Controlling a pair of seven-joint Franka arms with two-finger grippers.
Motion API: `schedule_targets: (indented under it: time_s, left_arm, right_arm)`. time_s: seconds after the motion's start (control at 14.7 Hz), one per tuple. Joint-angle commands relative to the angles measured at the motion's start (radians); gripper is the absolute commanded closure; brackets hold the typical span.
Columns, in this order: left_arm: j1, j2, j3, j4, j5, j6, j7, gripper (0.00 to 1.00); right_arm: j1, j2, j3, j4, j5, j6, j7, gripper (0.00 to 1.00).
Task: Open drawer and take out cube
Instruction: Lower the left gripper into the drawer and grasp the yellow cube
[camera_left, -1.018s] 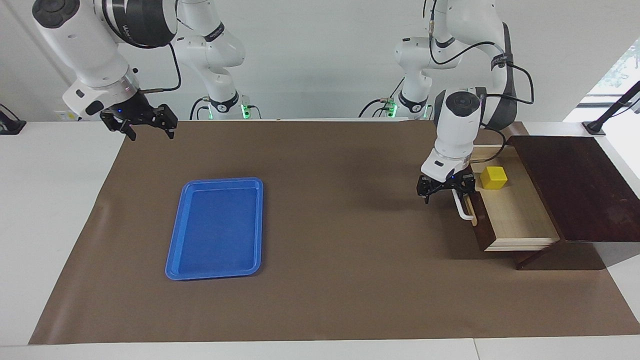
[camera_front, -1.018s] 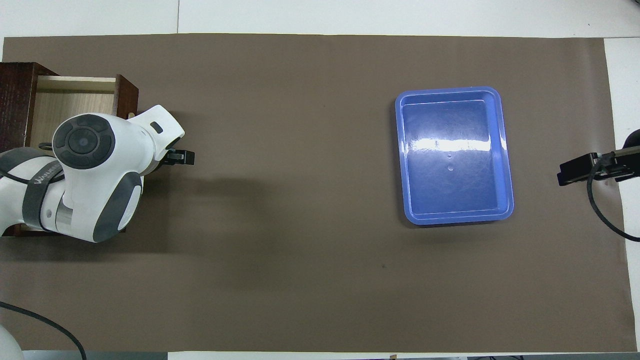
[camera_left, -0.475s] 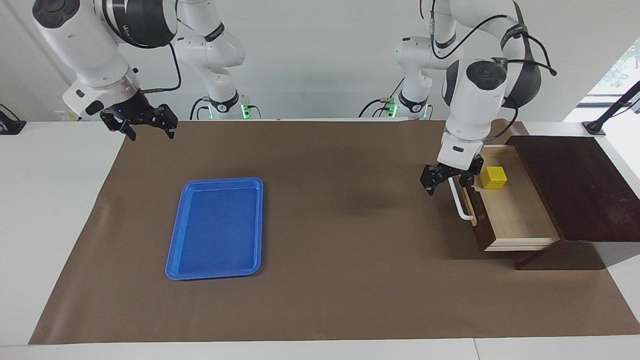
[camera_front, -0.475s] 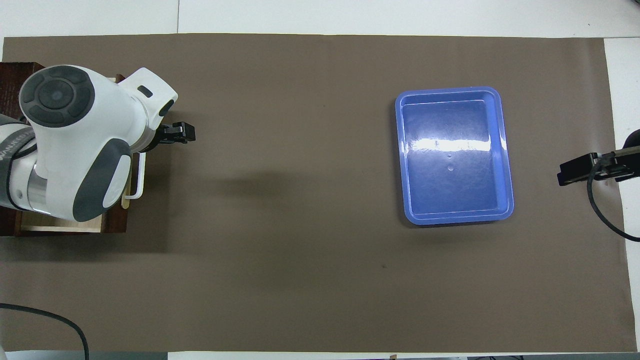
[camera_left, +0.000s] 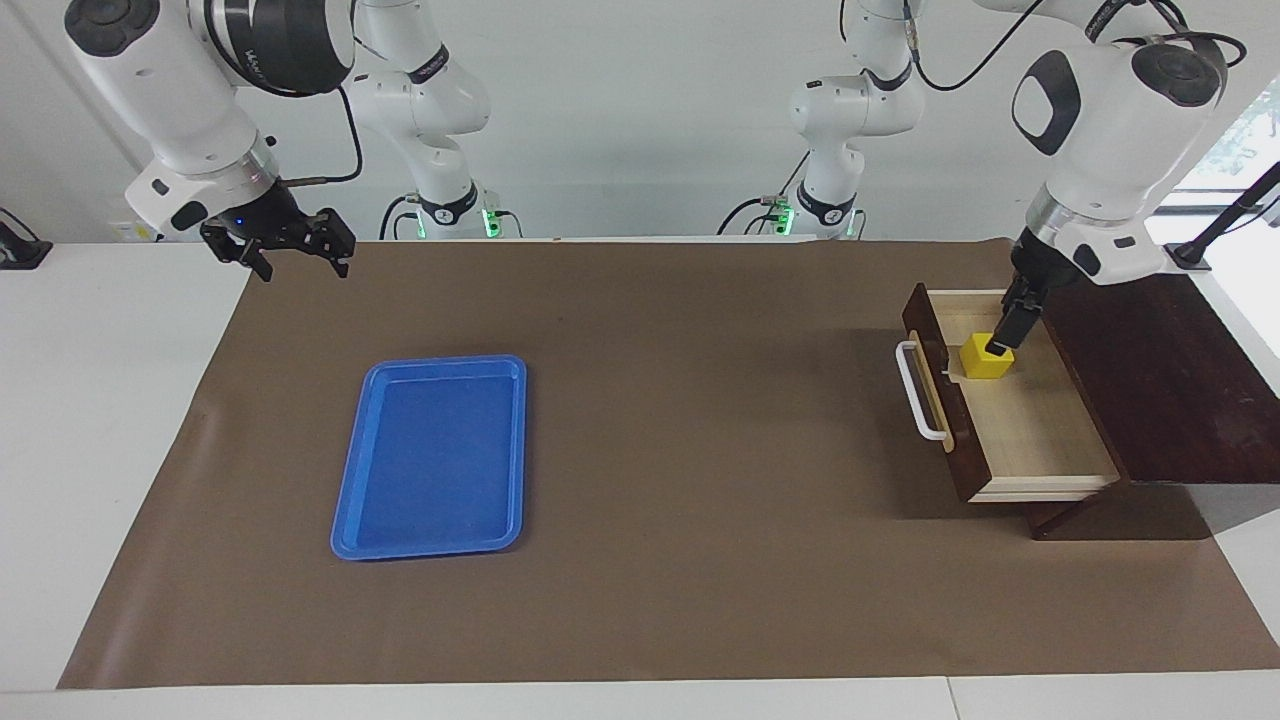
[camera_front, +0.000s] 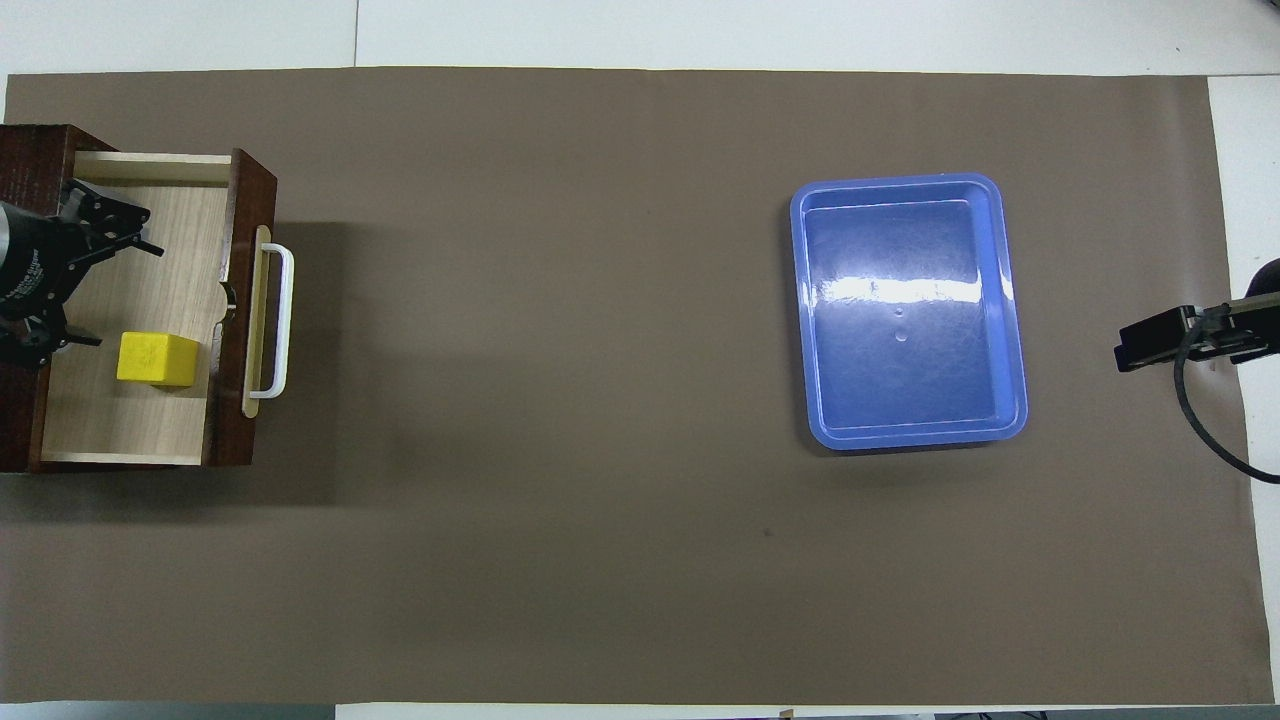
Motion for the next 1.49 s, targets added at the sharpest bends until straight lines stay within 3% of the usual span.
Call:
schedule_targets:
  time_s: [0.0, 0.2, 0.88, 1.43]
  left_arm:
    - [0.042, -0.079, -0.009, -0.156, -0.016, 0.096, -0.17, 0.0]
    - [0.078, -0.147, -0.009, -0.321, -0.016, 0.206, -0.183, 0.0]
    - [0.118, -0.081, -0.012, -0.372, -0.022, 0.409, -0.352, 0.0]
    - [0.121, -0.059, -0.01, -0.421, -0.022, 0.457, -0.366, 0.03]
  right_arm:
    - [-0.006, -0.024, 0.002, -0.025, 0.0, 0.007, -0.022, 0.0]
    - [-0.006, -0.024, 0.0, -0.025, 0.0, 0.007, -0.022, 0.0]
    - [-0.006, -0.024, 0.0, -0.025, -0.002, 0.01, -0.025, 0.0]
    - [-0.003, -0.024, 0.002, -0.025, 0.0, 0.01, -0.07, 0.0]
